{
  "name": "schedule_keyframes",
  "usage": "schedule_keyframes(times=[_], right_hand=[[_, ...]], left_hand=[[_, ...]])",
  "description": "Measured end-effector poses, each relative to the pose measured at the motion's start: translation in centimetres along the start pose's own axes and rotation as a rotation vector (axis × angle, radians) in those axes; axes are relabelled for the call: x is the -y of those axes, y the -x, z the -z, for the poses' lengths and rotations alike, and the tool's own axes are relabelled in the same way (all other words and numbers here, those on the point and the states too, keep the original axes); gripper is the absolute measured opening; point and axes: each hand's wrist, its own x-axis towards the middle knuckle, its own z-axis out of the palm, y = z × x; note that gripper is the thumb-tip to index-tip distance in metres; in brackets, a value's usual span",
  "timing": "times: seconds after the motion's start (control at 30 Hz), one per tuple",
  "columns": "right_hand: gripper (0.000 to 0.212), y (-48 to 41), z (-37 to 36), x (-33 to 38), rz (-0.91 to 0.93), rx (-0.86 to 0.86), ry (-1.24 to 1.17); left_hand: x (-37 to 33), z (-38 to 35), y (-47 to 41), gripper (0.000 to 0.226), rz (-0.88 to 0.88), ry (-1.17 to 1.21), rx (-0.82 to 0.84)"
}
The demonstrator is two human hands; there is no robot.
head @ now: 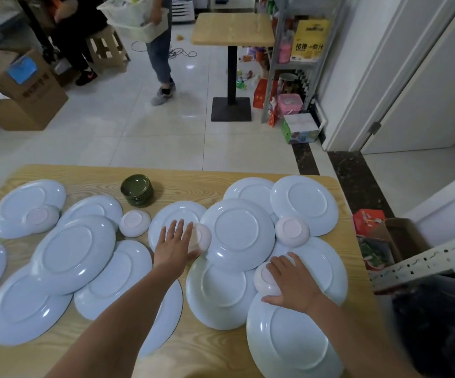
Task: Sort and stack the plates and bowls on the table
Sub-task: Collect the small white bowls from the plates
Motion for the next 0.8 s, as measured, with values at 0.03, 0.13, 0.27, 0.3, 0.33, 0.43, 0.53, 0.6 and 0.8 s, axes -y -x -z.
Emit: schedule_keyframes(times=[0.03,0.13,0.27,0.3,0.33,0.43,0.53,0.6,0.8], right_hand=[[0.071,-0.1,0.2,0.4,-0.024,0.012,-0.001],[0.07,-0.7,0.9,1.8,-0.102,0.05,-0.043],[0.068,-1.3,1.4,3.3,-0.142,0.075,-0.042],[0.067,-1.3,1.3,3.6,-0.144,0.073,-0.021],[0.066,-1.3,1.4,3.8,-0.14,0.069,-0.004],[0.053,-1.6,2.0,4.1,-0.084,0.043,0.041],[0.042,-1.9,2.6,3.9,-0.015,-0.037,0.095],[0.039,-2.0,2.8,3.6,0.024,-0.08,0.157],[0.04,-1.7,3.9,2.6,-0.06,-0.071,0.162]], left_hand=[[0.1,0.0,0.0,0.078,0.002,0.007,-0.004],[0.4,-0.1,0.3,0.079,0.009,0.019,-0.019],[0.6,-0.3,0.8,0.079,0.02,0.019,-0.022],[0.7,-0.3,0.9,0.079,0.018,0.018,-0.022],[0.8,-0.3,1.0,0.08,0.013,0.023,-0.022],[1.1,-0.7,1.4,0.082,-0.017,0.063,-0.005],[1.2,-1.0,1.6,0.08,-0.072,0.084,0.041],[1.1,-1.0,1.6,0.078,-0.081,0.09,0.039],[-0.1,-1.2,1.1,0.082,-0.071,0.097,-0.019]])
